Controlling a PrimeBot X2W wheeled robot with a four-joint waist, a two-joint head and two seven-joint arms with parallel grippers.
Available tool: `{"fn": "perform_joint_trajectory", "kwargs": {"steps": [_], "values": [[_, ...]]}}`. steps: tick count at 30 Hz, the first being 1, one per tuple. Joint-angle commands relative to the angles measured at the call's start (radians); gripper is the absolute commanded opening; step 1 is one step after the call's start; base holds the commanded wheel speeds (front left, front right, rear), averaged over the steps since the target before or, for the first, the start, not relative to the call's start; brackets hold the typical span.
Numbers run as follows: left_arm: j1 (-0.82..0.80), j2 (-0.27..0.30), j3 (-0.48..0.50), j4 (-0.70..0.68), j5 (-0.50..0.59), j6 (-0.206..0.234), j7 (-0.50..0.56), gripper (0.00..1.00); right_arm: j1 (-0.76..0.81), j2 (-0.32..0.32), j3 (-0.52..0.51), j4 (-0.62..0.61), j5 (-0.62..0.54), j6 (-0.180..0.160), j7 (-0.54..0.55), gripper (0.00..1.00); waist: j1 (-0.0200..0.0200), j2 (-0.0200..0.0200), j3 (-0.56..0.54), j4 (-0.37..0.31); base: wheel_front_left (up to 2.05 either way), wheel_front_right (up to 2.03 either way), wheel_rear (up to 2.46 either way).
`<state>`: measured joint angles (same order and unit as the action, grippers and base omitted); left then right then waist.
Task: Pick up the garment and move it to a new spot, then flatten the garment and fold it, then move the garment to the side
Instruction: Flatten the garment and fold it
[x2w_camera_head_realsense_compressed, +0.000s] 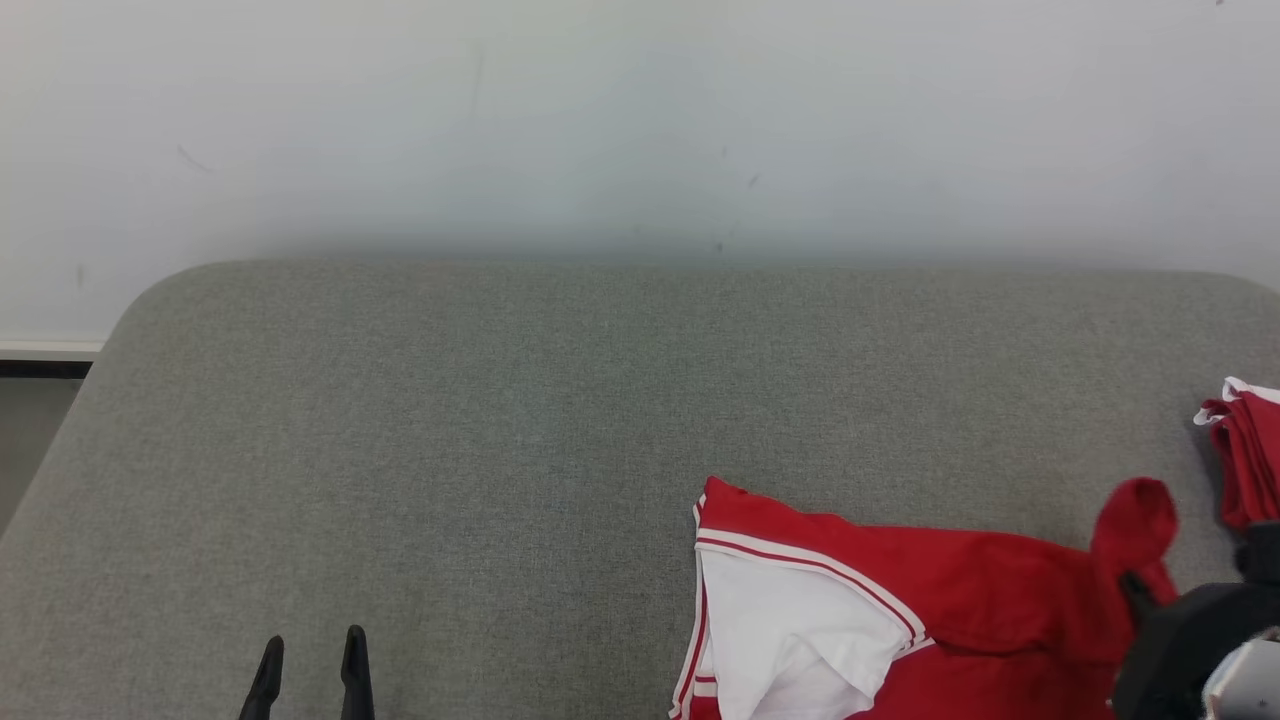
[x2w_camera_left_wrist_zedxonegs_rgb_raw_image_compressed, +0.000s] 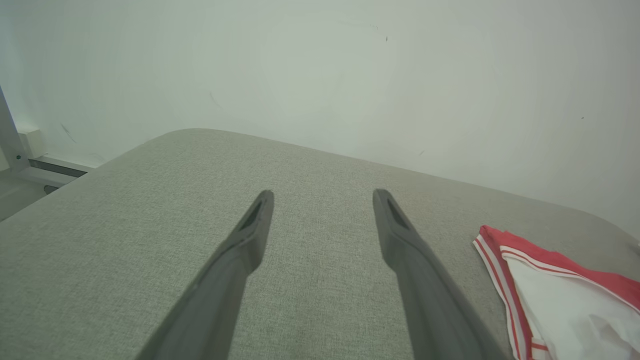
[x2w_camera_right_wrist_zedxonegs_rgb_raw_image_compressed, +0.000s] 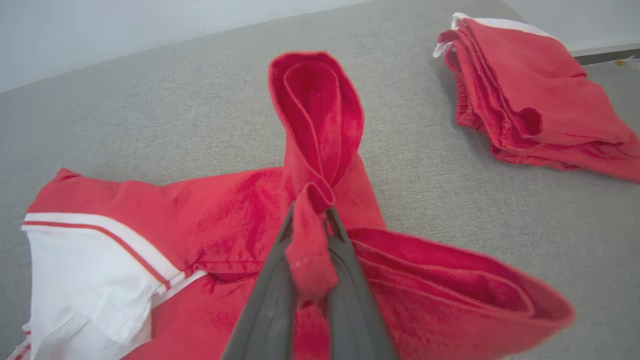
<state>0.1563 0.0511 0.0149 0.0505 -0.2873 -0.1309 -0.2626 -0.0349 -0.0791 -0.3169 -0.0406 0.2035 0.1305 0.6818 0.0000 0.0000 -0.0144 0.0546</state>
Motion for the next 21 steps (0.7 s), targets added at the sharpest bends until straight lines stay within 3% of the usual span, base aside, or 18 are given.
{"fn": "perform_joint_trajectory", "kwargs": {"steps": [1,7,21], "values": [[0.008,-0.001,0.004,0.002,-0.002,0.001,-0.002,1.0,0.01,0.006,0.035,0.0,0.015,0.0,-0.002,0.0,0.0,0.0,-0.001,0.0,0.0,0.0,0.0],[-0.005,-0.001,-0.002,0.006,-0.004,0.001,-0.002,1.0,-0.025,0.014,0.205,0.043,0.059,0.0,-0.021,0.0,0.0,0.0,0.0,0.01,0.0,0.0,0.0],[-0.015,-0.001,-0.011,0.012,-0.011,0.001,-0.002,1.0,-0.17,0.027,0.474,0.232,0.135,0.0,-0.073,0.0,0.0,0.0,0.013,0.064,0.0,0.0,0.0]]}}
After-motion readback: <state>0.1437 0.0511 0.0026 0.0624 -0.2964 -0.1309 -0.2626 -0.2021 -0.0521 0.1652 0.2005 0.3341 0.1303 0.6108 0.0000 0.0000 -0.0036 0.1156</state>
